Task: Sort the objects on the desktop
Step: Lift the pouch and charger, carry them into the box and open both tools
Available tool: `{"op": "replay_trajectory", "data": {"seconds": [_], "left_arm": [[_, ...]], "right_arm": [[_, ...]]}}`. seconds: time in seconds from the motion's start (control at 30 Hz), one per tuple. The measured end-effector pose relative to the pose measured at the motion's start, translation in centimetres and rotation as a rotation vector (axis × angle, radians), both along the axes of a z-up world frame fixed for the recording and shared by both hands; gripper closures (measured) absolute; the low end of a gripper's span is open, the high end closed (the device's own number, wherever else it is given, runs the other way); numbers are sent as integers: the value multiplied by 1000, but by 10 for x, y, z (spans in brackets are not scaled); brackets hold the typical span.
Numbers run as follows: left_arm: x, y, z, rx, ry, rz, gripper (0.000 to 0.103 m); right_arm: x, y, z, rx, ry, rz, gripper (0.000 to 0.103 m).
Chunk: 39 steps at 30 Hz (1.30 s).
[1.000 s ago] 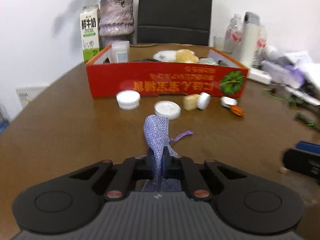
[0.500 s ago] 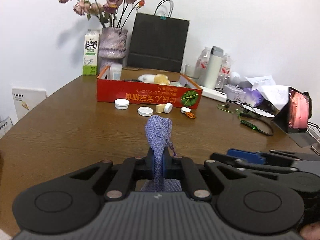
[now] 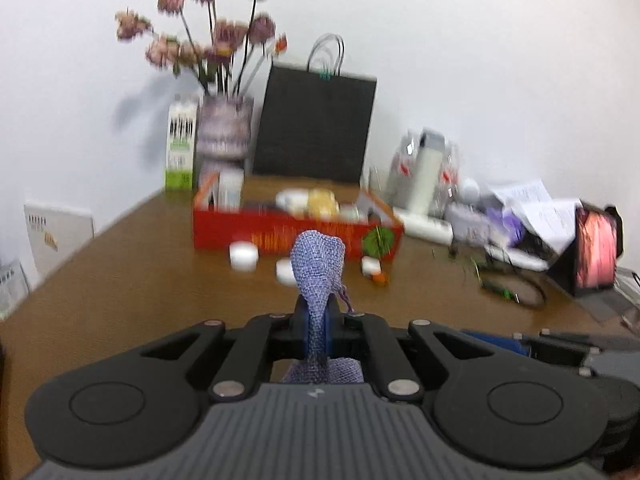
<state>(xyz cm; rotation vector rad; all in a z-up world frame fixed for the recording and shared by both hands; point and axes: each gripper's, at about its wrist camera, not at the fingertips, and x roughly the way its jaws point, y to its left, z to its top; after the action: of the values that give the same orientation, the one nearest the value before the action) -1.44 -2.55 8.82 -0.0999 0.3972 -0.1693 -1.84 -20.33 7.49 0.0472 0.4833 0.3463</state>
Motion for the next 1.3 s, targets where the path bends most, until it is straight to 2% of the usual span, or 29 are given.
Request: {"op": "replay_trajectory", "data": {"seconds": [0.2,0.27,0.33,0.4,0.47,0.53,0.6,0.67,0.73,0.8,0.87,0.97,1.03,1.07,1.13,1.17,1.23,1.27,1.3], "left_arm": [[83,12,40,-72,-53,51,96],[125,24,60,-110,-38,73,96],[171,33,76,-121,-8,56,96],[217,34,84,-65,30,41,95],[266,31,79,1,100,-32,94],[306,21,61,80,177,-93,94],[338,13,39,147,210,-58,94],[366,9,23,170,252,-58,94],[381,1,9,217,271,-43,90],[385,-5,-1,269,251,-2,78],[390,-6,-11,308,248,17,58],[388,2,-13,276,242,57,43],[381,8,-9,257,228,77,38],[380,9,-6,258,214,90,26],[371,12,0,253,157,125,15],[369,15,3,237,151,115,13],[369,21,8,193,195,105,9],[369,24,11,173,219,118,8],[367,27,15,159,234,144,8]], "right_arm": [[77,4,35,38,-46,37,72],[113,8,52,56,-54,51,72],[151,12,68,77,-61,58,72],[198,18,78,109,-42,68,72],[245,22,79,144,0,82,72],[290,29,70,157,57,59,72],[328,35,54,156,128,16,72],[358,41,37,143,193,-26,73],[379,46,21,122,240,-70,73],[393,48,7,115,276,-106,73],[401,46,-6,105,313,-143,72],[403,44,-16,113,340,-138,71],[403,40,-11,144,351,-136,66],[403,37,-6,151,352,-145,62],[402,33,8,130,325,-173,58],[401,33,15,105,310,-175,55],[398,34,28,49,284,-190,44],[399,34,34,23,276,-197,36],[398,33,39,-2,269,-204,32]]}}
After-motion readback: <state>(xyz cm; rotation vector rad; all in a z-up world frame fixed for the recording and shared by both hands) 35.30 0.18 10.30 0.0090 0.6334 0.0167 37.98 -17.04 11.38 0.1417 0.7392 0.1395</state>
